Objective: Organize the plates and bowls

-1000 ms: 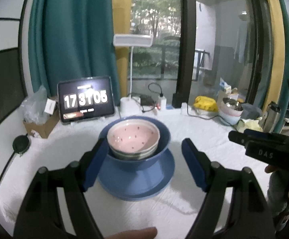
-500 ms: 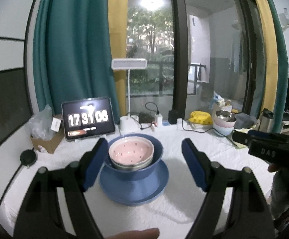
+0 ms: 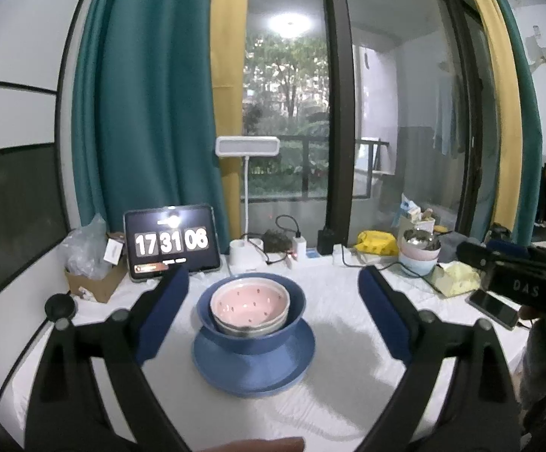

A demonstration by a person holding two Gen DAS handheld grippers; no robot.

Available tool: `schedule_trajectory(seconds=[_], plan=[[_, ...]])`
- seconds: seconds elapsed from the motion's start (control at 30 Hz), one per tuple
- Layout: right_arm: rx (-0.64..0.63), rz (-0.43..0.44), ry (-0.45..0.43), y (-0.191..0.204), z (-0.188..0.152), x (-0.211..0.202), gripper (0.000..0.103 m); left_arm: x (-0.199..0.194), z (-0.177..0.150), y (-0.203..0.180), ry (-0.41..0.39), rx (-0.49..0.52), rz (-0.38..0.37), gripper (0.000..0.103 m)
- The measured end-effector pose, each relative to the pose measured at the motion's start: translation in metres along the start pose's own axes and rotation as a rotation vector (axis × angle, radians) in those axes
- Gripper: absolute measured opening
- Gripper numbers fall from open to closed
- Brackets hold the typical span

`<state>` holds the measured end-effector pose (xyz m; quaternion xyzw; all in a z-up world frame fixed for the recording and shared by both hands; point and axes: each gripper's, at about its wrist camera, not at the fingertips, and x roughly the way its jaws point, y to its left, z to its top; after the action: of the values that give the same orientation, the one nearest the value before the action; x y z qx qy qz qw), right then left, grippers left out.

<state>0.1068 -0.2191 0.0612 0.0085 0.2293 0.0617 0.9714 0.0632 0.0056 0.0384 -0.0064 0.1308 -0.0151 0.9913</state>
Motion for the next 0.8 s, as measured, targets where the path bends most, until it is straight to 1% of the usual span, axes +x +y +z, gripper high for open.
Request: schedule_trajectory(seconds=[0.23, 0.8], plan=[[-0.008, 0.001, -0.034, 0.000, 0.003, -0.016, 0.064, -0.011, 0.007, 0.005, -0.023, -0.017, -0.004, 0.093], [-0.019, -0.006, -0.083, 0.003, 0.004, -0.041, 0.064, -0.030, 0.010, 0.008, -0.061, -0.021, -0.009, 0.093]])
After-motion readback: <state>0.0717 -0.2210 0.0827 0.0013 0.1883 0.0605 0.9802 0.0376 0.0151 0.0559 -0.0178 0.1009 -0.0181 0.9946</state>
